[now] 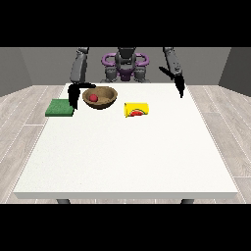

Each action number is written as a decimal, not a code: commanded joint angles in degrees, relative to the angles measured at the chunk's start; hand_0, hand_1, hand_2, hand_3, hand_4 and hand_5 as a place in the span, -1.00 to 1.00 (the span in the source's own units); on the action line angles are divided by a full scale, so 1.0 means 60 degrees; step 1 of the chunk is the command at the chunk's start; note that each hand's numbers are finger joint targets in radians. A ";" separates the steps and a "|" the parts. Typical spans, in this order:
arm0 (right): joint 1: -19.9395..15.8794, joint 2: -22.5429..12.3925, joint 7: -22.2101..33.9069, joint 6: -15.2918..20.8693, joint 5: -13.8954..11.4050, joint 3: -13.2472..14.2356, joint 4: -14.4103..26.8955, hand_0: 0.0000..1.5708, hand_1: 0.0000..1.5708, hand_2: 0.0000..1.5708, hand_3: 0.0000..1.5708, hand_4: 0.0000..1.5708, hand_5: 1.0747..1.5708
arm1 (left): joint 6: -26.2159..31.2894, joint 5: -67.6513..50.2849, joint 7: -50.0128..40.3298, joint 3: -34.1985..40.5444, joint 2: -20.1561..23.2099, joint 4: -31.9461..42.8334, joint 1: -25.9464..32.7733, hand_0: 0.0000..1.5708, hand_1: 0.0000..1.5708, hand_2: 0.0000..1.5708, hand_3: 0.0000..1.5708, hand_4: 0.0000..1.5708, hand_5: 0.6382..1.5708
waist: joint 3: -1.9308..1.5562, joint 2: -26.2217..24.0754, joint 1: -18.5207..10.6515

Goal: Pick the cup and pour the ball into the bowl, then pick the bowl and place it on the pad

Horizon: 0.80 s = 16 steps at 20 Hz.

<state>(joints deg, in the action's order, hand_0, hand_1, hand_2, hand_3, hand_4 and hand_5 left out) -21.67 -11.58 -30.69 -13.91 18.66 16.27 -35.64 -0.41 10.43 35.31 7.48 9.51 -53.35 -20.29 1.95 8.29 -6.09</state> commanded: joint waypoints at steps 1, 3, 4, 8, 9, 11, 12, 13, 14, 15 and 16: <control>-0.0271 0.0569 0.0152 0.0671 0.0051 0.0091 0.0610 -1.00 -1.00 -1.00 -1.00 -1.00 0.99 | 0.0358 -0.0030 -0.0535 -0.0202 0.0043 -0.0374 -0.0200 -1.00 -1.00 -1.00 -1.00 -1.00 -0.88 | -0.0339 0.0235 -0.0610; -0.0166 0.0489 0.0460 0.0782 0.0061 0.0086 0.0376 -1.00 -1.00 -1.00 -1.00 -1.00 1.00 | 0.0387 -0.0016 -0.0121 -0.0059 0.0303 -0.0173 0.0009 -1.00 -1.00 -1.00 -1.00 -1.00 -0.90 | -0.0325 0.0240 -0.0515; -0.0177 0.0312 0.1041 0.1218 0.0162 0.0326 0.0742 -1.00 -1.00 -1.00 -1.00 -0.41 0.92 | 0.0380 0.0020 0.0094 -0.0211 0.0150 -0.0428 -0.0133 -1.00 -1.00 -1.00 -1.00 -1.00 -0.90 | -0.0327 0.0681 -0.0848; 0.1191 -0.0371 0.0799 0.2826 -0.2502 -0.1420 0.0305 1.00 1.00 1.00 1.00 0.38 0.87 | 0.0412 0.0130 -0.0171 -0.0410 0.0106 -0.0712 -0.0785 -1.00 -1.00 -1.00 -1.00 -1.00 -0.85 | -0.0271 0.1285 -0.1460; 0.1388 -0.0915 0.0853 0.3212 -0.3063 -0.1643 0.0110 1.00 1.00 1.00 1.00 0.42 0.95 | 0.0675 0.0069 -0.0064 -0.0482 0.0146 -0.0772 -0.0780 -1.00 -1.00 -1.00 -1.00 -1.00 -0.85 | -0.0240 0.1383 -0.1700; 0.1741 -0.1333 0.0786 0.4036 -0.3702 -0.1824 -0.0287 1.00 1.00 1.00 1.00 0.60 0.96 | 0.0622 0.0172 0.0032 -0.0634 0.0045 -0.0924 -0.0857 -1.00 -1.00 -1.00 -1.00 -1.00 -0.84 | -0.0226 0.1697 -0.2067; 0.1858 -0.1419 0.0890 0.4310 -0.3860 -0.1876 -0.0504 1.00 1.00 1.00 1.00 0.66 0.97 | 0.0695 0.0145 -0.0094 -0.0592 0.0163 -0.0985 -0.1135 -1.00 -1.00 -1.00 -1.00 -1.00 -0.84 | -0.0232 0.1813 -0.2171; 0.2147 -0.1598 0.0938 0.4608 -0.4028 -0.1849 -0.0522 1.00 1.00 1.00 1.00 0.66 0.98 | 0.0765 0.0166 -0.0019 -0.0698 0.0105 -0.1065 -0.1045 -1.00 -1.00 -1.00 -1.00 -1.00 -0.85 | -0.0241 0.1857 -0.2285; 0.2095 -0.1688 0.1009 0.5048 -0.4154 -0.1785 -0.0712 1.00 1.00 1.00 1.00 0.65 0.98 | 0.0679 0.0225 0.0055 -0.0779 -0.0025 -0.1049 -0.1003 -1.00 -1.00 -1.00 -1.00 -1.00 -0.84 | -0.0235 0.2007 -0.2453; 0.2074 -0.1804 0.1238 0.5264 -0.4280 -0.1812 -0.0893 1.00 1.00 1.00 1.00 0.65 0.99 | 0.0816 0.0193 -0.0064 -0.0717 0.0165 -0.1066 -0.1364 -1.00 -1.00 -1.00 -1.00 -1.00 -0.83 | -0.0235 0.2009 -0.2441; 0.2017 -0.2002 0.1578 0.5437 -0.4366 -0.1774 -0.0981 1.00 1.00 1.00 1.00 0.65 0.99 | 0.0792 0.0256 -0.0258 -0.0834 0.0049 -0.1105 -0.1394 -1.00 -1.00 -1.00 -1.00 -1.00 -0.84 | -0.0246 0.1873 -0.2609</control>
<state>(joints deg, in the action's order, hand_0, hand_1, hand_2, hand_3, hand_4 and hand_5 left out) -10.92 -21.08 -29.81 10.57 -0.73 7.73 -47.26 3.73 11.48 34.79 3.53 10.06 -59.08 -26.64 4.24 15.51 -19.07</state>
